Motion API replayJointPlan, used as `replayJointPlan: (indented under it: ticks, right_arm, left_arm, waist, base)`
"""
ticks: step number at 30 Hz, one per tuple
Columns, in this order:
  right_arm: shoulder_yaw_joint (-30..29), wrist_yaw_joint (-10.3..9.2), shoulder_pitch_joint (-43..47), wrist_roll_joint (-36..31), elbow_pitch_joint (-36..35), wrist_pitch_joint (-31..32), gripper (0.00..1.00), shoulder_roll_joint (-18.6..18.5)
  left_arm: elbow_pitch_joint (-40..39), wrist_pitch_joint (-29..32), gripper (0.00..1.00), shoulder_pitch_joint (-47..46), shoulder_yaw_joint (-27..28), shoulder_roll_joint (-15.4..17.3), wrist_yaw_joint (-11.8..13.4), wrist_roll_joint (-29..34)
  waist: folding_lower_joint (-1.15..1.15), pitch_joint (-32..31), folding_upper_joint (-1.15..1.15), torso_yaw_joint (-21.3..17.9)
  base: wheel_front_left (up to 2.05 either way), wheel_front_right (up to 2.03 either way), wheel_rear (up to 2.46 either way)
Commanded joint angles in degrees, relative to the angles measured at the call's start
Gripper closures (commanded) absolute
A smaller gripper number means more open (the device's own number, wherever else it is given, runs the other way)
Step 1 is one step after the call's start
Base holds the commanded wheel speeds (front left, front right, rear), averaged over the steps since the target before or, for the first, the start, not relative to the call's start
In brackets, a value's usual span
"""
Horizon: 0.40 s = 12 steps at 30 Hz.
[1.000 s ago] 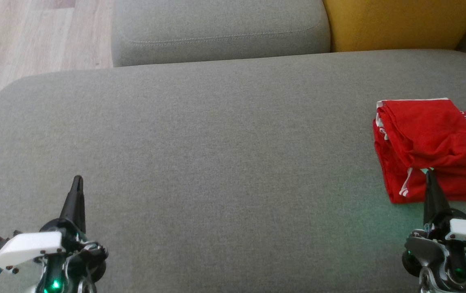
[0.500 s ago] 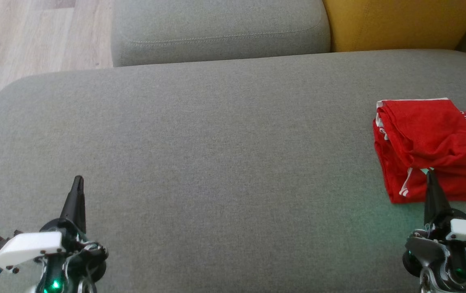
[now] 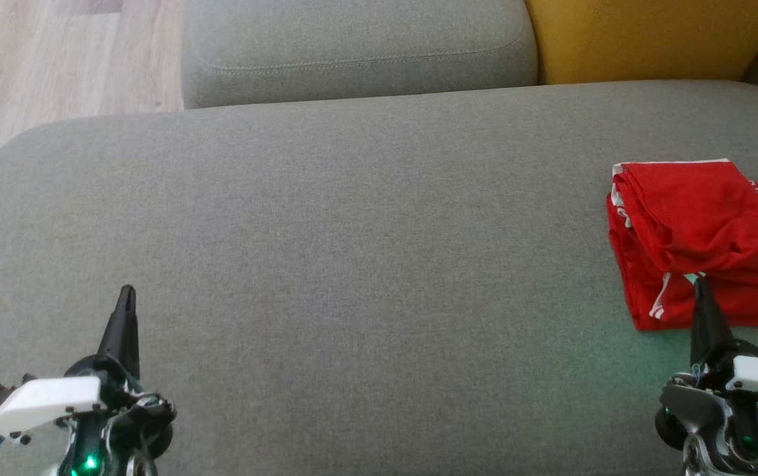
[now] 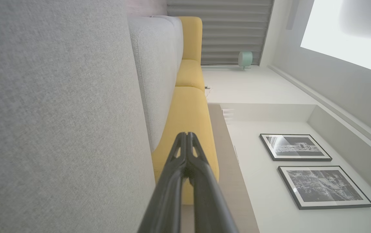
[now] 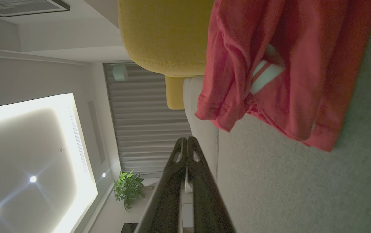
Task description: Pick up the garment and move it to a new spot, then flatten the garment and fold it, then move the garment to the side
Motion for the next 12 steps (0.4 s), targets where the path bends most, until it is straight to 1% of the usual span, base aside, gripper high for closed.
replayJointPlan:
  ticks: [1, 12]
  right_arm:
    - [0.97, 0.44, -2.92, -0.42, -1.73, 0.58, 1.0, -0.37]
    - [0.86, 0.44, -2.93, -0.52, -1.72, 0.67, 1.0, -0.3]
  left_arm:
    - [-1.54, 0.27, 1.0, -3.11, 1.87, 0.38, -0.42, 0.48]
    - [-1.54, 0.32, 1.0, -3.11, 1.93, 0.34, -0.42, 0.53]
  waist:
    - [0.0, 0.0, 0.0, 0.0]
    - [0.0, 0.0, 0.0, 0.0]
  base:
    - [0.0, 0.0, 0.0]
    - [0.0, 0.0, 0.0]
